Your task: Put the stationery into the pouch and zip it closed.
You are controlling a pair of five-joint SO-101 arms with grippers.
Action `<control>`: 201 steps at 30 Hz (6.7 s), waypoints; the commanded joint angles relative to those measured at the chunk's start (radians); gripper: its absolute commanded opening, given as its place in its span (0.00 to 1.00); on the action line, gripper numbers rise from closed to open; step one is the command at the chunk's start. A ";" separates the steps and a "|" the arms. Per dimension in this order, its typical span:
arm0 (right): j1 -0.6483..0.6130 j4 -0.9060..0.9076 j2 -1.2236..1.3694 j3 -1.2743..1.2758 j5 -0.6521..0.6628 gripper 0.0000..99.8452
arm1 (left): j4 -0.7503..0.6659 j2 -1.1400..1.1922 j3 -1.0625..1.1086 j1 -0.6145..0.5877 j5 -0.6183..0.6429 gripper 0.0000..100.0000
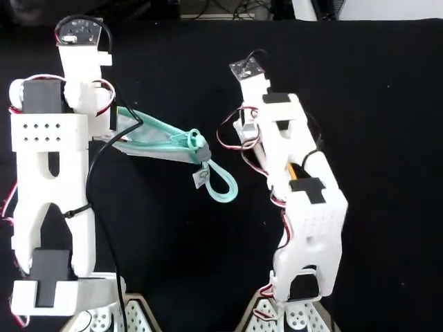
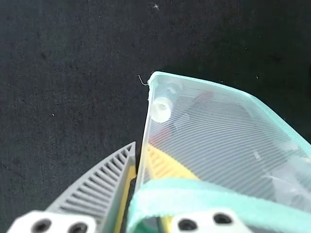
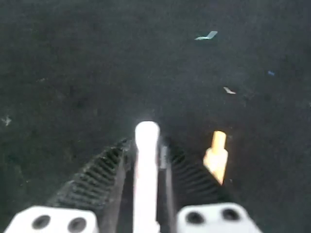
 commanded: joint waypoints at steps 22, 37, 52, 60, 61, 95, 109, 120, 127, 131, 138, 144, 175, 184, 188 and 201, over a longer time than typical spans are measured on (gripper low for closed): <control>-0.044 0.107 -0.894 0.862 0.078 0.01 | -0.005 0.005 0.016 -0.007 0.002 0.03; -0.046 0.021 -0.638 0.937 0.213 0.12 | -0.005 0.005 0.016 -0.007 0.002 0.03; -0.048 0.084 -0.512 0.868 0.215 0.04 | -0.005 0.005 0.016 -0.007 0.002 0.03; -0.040 0.084 -0.585 0.863 0.207 0.01 | -0.005 0.005 0.016 -0.007 0.002 0.03; -0.040 0.091 -0.634 0.863 0.207 0.01 | -0.005 0.005 0.016 -0.007 0.002 0.03; -0.552 -0.493 -1.831 0.613 -0.272 0.01 | -0.003 0.005 0.019 -0.007 0.002 0.03; -0.589 -0.565 -1.544 0.624 -0.265 0.01 | -0.002 0.005 0.019 -0.007 0.002 0.03; -0.539 -0.618 -1.508 0.817 -0.264 0.01 | -0.003 0.005 0.019 -0.007 0.002 0.03; -0.617 -0.612 -1.506 0.901 -0.051 0.01 | -0.003 0.005 0.019 -0.007 0.002 0.03; -0.615 -0.592 -1.506 0.881 -0.048 0.06 | -0.003 0.005 0.019 -0.007 0.002 0.03; -0.620 -0.333 -1.512 0.700 -0.207 0.21 | -0.003 0.005 0.019 -0.007 0.002 0.03; -0.592 -0.187 -1.515 0.470 -0.180 0.21 | -0.003 0.005 0.019 -0.007 0.002 0.03; 0.129 0.104 -0.108 -0.068 0.023 0.17 | -0.005 0.005 0.039 -0.007 0.002 0.03; 0.141 0.347 0.275 -0.619 0.058 0.17 | -0.005 0.005 0.039 -0.007 -0.028 0.03; 0.152 0.450 0.409 -0.811 0.060 0.08 | -0.005 0.005 0.039 -0.007 -0.032 0.03; 0.196 0.775 0.503 -1.495 0.051 0.01 | -0.008 0.005 0.041 -0.007 -0.032 0.03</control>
